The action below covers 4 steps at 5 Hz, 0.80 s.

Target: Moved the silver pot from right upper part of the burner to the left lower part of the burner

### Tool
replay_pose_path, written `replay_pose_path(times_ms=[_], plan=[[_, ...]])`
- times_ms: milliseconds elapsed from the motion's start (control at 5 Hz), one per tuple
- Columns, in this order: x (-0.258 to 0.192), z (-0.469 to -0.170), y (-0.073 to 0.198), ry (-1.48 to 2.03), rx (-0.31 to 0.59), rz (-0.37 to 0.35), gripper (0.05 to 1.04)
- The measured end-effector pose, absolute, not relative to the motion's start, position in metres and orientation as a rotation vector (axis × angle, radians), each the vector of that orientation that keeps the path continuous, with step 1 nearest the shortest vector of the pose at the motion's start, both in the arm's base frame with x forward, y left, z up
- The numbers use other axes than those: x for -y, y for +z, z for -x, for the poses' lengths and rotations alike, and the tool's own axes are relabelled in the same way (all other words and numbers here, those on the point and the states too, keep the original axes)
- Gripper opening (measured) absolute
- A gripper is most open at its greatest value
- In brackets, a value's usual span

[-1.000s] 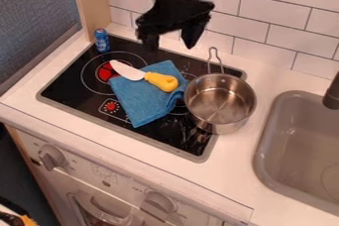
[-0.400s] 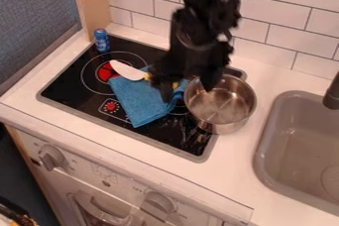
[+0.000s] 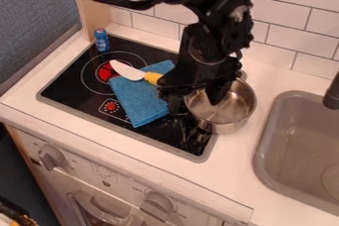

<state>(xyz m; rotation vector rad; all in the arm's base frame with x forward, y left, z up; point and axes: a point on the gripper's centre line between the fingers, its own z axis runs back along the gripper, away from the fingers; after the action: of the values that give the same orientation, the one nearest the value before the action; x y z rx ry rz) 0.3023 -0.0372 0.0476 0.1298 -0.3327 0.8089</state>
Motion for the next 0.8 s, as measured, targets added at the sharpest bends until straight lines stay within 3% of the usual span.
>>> replay_pose_path(times_ms=[400, 600, 800], plan=[[0.047, -0.315, 0.020, 0.799, 0.278, -0.166, 0.947], [0.060, -0.330, 0.012, 0.751, 0.288, -0.179, 0.656], [0.067, -0.335, 0.010, 0.740, 0.292, -0.209, 0.431]])
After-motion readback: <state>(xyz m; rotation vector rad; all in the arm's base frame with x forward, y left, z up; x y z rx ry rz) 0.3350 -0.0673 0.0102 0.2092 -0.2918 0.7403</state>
